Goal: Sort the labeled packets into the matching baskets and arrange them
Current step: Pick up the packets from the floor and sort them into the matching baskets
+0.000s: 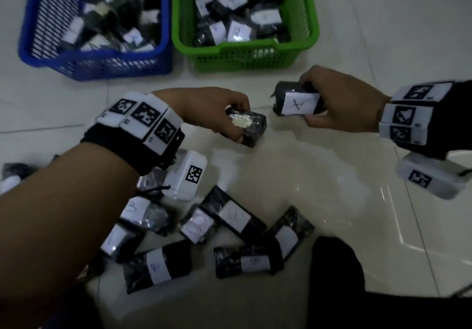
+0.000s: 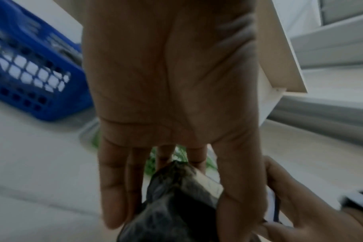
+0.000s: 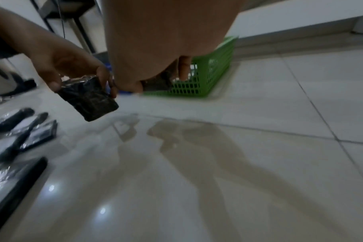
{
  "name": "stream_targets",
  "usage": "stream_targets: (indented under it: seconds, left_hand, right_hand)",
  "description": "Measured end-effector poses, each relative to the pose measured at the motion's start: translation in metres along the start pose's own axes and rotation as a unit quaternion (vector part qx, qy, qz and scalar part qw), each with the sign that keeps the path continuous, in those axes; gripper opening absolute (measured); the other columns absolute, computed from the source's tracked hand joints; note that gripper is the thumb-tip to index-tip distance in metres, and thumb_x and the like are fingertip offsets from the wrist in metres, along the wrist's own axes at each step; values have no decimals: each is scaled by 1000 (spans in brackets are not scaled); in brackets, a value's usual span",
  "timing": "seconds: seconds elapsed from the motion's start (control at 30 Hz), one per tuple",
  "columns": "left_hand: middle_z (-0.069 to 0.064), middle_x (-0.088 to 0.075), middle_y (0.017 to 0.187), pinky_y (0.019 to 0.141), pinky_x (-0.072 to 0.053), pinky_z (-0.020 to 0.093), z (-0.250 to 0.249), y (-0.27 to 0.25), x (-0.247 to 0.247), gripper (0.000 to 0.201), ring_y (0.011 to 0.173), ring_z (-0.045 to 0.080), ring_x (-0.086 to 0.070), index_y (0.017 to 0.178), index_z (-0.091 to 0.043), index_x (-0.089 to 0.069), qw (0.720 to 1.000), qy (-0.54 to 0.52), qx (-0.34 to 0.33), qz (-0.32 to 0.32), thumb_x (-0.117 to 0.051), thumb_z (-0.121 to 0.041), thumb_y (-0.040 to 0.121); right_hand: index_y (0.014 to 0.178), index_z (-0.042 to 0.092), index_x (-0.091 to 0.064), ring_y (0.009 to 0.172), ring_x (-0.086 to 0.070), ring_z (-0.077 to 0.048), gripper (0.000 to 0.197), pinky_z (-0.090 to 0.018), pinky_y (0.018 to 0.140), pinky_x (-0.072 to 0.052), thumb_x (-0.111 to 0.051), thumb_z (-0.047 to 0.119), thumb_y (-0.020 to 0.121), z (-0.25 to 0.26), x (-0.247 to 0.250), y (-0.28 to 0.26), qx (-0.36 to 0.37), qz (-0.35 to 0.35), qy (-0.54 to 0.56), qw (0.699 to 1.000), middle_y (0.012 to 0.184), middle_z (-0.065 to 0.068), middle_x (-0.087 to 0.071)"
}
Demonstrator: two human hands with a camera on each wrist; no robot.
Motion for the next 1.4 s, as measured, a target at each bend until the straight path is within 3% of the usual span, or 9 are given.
stream_targets:
  seconds: [0.13,0.33,0.5,0.63,0.8,0.93,1.17,1.27,1.4]
  left_hand:
    - [-10,-59,101,74,-44,21,23,-24,79,41,89,10,-57,107,-29,-54,991,-30,20,-129,-78,-28,73]
    - [-5,-62,94,65,-45,21,76,-71,172,43,77,10,-59,108,-23,-54,958,-38,54,-279,-78,-26,73]
    - [-7,-47,76,50,-31,17,157,-109,209,35,63,8,-46,91,-18,-46,912,-32,137,-384,-76,-27,77]
    - [8,-40,97,63,-29,26,225,-138,209,39,82,22,-43,90,-13,-43,863,-44,205,-460,-77,-25,76]
    - [16,-46,111,69,-29,18,261,-146,193,44,94,26,-48,102,-4,-52,850,-61,226,-471,-79,-23,73]
    - [15,-51,111,70,-39,29,278,-135,186,44,85,25,-50,97,-11,-47,865,-55,245,-434,-75,-38,76]
    - [12,-48,121,95,-44,41,280,-125,193,55,114,32,-45,119,-15,-57,884,65,265,-381,-73,-44,75]
    - [13,-51,123,94,-44,37,281,-121,192,45,111,31,-51,119,-13,-60,889,39,241,-387,-70,-35,81]
    - [13,-61,116,77,-43,28,283,-116,187,30,103,26,-58,116,-7,-63,900,-21,219,-375,-60,-17,88]
  right_hand:
    - [111,4,-46,80,-40,-18,41,-28,65,-27,-68,19,80,17,56,54,-18,-140,37,989,95,-1,-40]
    - [113,7,-49,104,-46,-29,48,-32,80,-36,-71,29,76,55,103,132,-40,-253,50,965,110,-15,-51]
    - [116,9,-48,110,-44,-29,45,-37,88,-39,-68,25,79,109,102,187,0,-243,70,967,114,-13,-51]
    - [129,15,-39,116,-46,-28,56,-37,90,-41,-68,27,82,136,72,222,-8,-184,99,978,124,-9,-51]
    - [135,27,-28,106,-51,-26,60,-38,85,-48,-64,26,87,174,22,245,13,-99,90,991,116,-7,-55]
    - [131,27,-32,108,-45,-27,53,-39,86,-44,-63,22,87,190,-6,261,14,-65,79,995,114,-7,-54]
    - [127,28,-36,105,-45,-27,50,-35,78,-41,-65,19,86,188,-27,282,-16,-25,76,997,102,-5,-54]
    - [126,28,-37,104,-45,-27,48,-32,75,-36,-64,19,87,185,-31,285,-23,-28,78,996,97,-4,-51]
    - [128,26,-40,114,-43,-29,46,-34,84,-39,-62,18,88,186,-42,290,-15,-14,79,997,116,-10,-54]
Point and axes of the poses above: each hand's wrist, its own y-axis towards the middle knuckle, its own x-axis out of the back of the hand, z = x × y, the point moved 10 cm from there along y, towards the middle knuckle
